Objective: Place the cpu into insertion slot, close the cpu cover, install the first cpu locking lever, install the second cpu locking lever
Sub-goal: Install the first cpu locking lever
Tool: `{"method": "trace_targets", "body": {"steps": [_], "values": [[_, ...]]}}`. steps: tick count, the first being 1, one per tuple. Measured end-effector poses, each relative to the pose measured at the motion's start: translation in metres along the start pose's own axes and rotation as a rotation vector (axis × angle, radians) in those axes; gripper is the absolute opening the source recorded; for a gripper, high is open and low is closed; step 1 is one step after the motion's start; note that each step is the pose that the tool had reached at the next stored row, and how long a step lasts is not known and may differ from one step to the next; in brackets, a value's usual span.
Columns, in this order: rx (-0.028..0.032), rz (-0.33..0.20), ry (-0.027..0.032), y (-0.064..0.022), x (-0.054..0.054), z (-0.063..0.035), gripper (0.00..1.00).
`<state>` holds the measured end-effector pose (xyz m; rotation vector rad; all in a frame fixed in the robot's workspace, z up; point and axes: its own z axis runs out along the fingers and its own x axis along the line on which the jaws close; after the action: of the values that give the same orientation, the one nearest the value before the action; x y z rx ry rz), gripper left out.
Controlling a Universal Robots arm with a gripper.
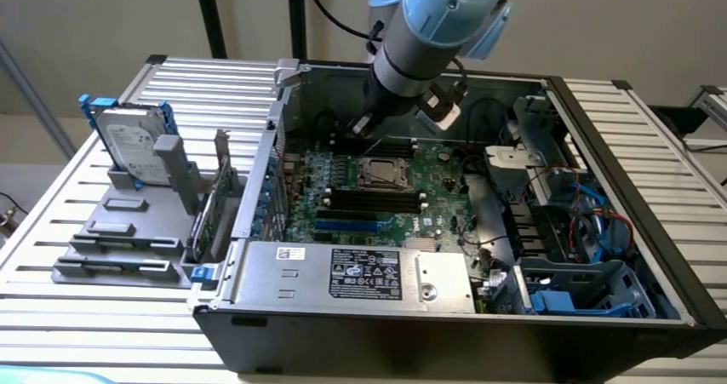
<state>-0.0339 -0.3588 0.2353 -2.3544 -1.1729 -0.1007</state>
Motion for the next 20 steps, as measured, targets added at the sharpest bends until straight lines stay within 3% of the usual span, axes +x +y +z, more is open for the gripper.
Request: {"method": "trace_targets", "body": {"steps": [13,20], "values": [[-0.0018,-0.001,0.0011,0.0063,-0.011,0.0191,0.11],[-0.0060,-0.004,0.0039,0.0090,-0.017,0.0307,0.11]]}}
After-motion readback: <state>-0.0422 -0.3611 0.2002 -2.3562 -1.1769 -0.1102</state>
